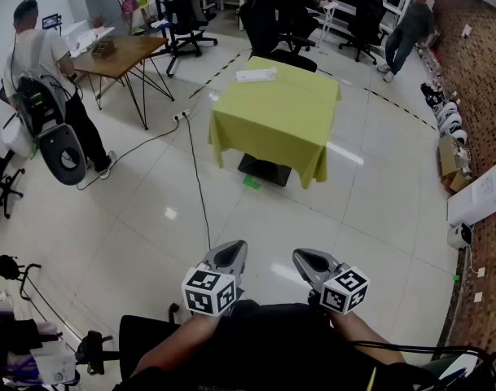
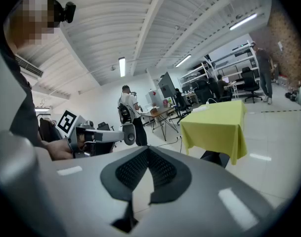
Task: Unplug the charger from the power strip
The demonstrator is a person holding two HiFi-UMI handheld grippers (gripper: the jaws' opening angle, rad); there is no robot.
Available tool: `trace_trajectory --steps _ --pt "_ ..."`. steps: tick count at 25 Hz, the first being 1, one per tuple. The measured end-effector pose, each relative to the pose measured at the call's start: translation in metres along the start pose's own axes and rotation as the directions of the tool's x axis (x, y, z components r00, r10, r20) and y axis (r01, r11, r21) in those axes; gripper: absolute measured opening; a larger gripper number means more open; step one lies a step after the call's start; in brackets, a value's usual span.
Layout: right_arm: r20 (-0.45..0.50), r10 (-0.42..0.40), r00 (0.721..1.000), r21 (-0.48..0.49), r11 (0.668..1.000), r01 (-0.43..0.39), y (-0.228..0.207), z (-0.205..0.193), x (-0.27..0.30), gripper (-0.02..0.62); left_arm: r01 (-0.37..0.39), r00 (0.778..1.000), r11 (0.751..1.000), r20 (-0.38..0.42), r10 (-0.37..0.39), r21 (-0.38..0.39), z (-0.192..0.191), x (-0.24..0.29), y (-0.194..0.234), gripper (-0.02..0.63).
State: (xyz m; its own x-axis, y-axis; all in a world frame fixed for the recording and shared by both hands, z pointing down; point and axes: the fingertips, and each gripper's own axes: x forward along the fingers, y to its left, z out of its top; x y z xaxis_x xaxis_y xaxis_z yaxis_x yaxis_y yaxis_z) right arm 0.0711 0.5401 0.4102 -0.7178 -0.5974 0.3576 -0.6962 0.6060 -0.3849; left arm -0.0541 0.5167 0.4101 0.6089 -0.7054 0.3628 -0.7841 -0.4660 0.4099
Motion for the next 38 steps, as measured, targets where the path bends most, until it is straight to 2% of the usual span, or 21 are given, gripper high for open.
trace_trajectory --steps 6,10,15,20,25,29,34,38 --pt "-0.024 -0.009 1.0 -0.014 1.0 0.009 0.008 0.001 0.037 0.003 0.011 1.0 1.0 -0.017 -0.011 -0.018 -0.001 0.001 0.041 0.005" --pt "-0.027 -0.02 0.999 -0.008 1.0 0.02 -0.003 0.01 0.052 0.003 0.023 0.999 0.999 -0.022 -0.024 -0.037 0.004 0.014 0.052 0.005" --pt "-0.033 0.001 0.999 0.001 1.0 -0.001 -0.025 0.021 0.079 0.003 -0.002 1.0 0.999 -0.025 0.001 -0.047 0.016 0.039 0.075 0.005" --pt "-0.012 0.068 0.998 0.018 0.998 -0.068 -0.063 0.047 0.124 0.003 -0.055 0.998 0.998 -0.011 0.054 -0.037 0.041 0.071 0.1 0.005" --pt "0.042 0.136 0.99 -0.007 0.991 -0.136 -0.111 0.109 0.157 0.003 -0.127 0.992 0.992 0.0 0.127 -0.013 0.087 0.117 0.118 0.005" --pt "0.088 0.154 0.984 -0.005 0.988 -0.155 -0.16 0.151 0.166 0.003 -0.147 0.989 0.989 0.007 0.147 0.016 0.128 0.167 0.121 0.005" --pt "0.145 0.111 0.983 0.037 0.992 -0.117 -0.222 0.179 0.163 0.003 -0.086 0.996 0.993 -0.032 0.089 0.086 0.159 0.243 0.099 0.005" --pt "0.146 0.069 0.987 0.11 0.99 -0.086 -0.264 0.178 0.162 0.003 -0.03 0.996 0.994 -0.086 0.039 0.109 0.165 0.29 0.083 0.005"
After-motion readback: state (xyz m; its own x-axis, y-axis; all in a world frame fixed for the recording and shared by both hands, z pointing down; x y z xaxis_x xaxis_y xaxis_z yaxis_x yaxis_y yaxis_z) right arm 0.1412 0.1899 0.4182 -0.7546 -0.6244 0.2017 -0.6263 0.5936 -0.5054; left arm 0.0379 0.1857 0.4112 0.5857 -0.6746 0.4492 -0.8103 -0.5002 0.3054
